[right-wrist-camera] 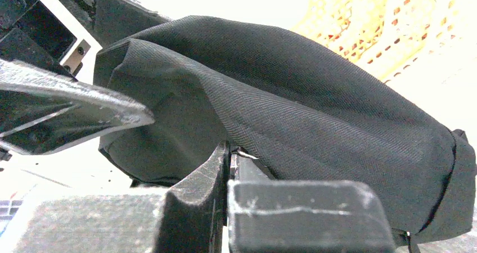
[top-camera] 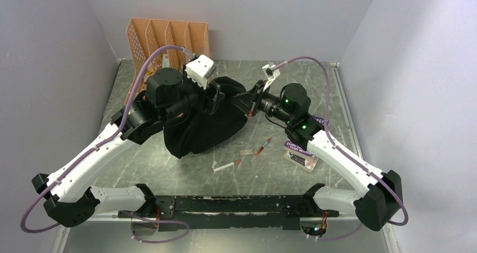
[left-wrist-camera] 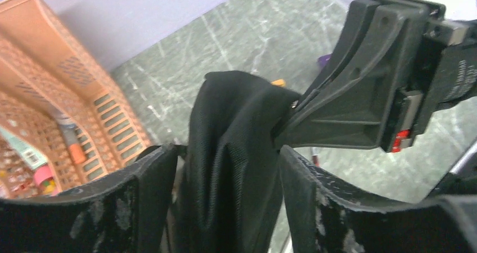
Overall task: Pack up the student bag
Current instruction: Unzip the student bag at the center of the board.
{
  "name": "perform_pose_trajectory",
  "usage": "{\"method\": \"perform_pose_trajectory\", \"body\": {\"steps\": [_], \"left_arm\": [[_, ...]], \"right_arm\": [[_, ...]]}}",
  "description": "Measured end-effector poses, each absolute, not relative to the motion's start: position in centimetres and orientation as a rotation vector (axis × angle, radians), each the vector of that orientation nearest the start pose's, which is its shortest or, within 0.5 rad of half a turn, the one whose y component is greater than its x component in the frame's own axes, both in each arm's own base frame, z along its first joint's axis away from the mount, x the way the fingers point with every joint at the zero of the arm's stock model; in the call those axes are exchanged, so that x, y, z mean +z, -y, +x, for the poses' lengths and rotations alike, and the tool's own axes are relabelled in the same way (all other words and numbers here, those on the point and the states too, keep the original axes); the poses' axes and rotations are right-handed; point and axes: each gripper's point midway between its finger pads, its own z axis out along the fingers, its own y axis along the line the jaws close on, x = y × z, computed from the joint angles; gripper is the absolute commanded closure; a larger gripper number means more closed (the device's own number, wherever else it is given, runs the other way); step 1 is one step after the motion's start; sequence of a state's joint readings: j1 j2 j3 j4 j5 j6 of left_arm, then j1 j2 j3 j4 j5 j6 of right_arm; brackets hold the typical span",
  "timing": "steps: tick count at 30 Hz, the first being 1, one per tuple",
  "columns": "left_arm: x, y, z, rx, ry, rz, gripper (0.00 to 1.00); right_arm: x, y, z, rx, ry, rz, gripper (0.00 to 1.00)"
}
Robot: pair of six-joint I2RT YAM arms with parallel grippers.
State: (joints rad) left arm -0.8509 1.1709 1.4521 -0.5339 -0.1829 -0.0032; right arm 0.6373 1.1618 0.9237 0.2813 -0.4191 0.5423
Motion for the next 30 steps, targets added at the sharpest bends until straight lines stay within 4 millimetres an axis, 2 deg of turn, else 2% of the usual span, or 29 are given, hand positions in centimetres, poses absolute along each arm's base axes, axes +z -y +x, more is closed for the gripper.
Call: {"method": "perform_pose_trajectory", "body": {"steps": [4,7,10,13,17,23,27,30], "left_arm": [[39.0,26.1,26.1,-0.514,-1.708,0.632,0.23],[40.8,26.2,26.7,-0.545,-1.685,0.599,0.22],[42.8,26.0,28.4,-0.555,-1.670,0.538,0.26],[43.3,25.8,30.7,-0.557,-1.688,0.499,0.27],[41.1,27.6,32.7,-0.594,-1.760,0.556,0.27],[36.4,31.4,32.9,-0.708,-1.907,0.718,0.28],[35.8,32.0,32.8,-0.725,-1.944,0.760,0.35],[35.5,31.9,32.9,-0.704,-1.967,0.778,0.33]], "right_arm": [[33.1,-30.4,26.2,1.181,-1.622,-0.481,1.00],[32.5,-30.2,26.3,1.133,-1.641,-0.521,1.00],[32.2,-30.0,26.3,1.094,-1.646,-0.556,1.00],[32.4,-29.8,26.3,1.066,-1.638,-0.584,1.00],[32.6,-29.7,26.4,1.043,-1.620,-0.608,1.00],[32.5,-29.7,26.4,1.031,-1.616,-0.626,1.00],[32.2,-29.6,26.4,1.024,-1.627,-0.633,1.00],[32.1,-29.6,26.3,1.018,-1.628,-0.638,1.00]]}}
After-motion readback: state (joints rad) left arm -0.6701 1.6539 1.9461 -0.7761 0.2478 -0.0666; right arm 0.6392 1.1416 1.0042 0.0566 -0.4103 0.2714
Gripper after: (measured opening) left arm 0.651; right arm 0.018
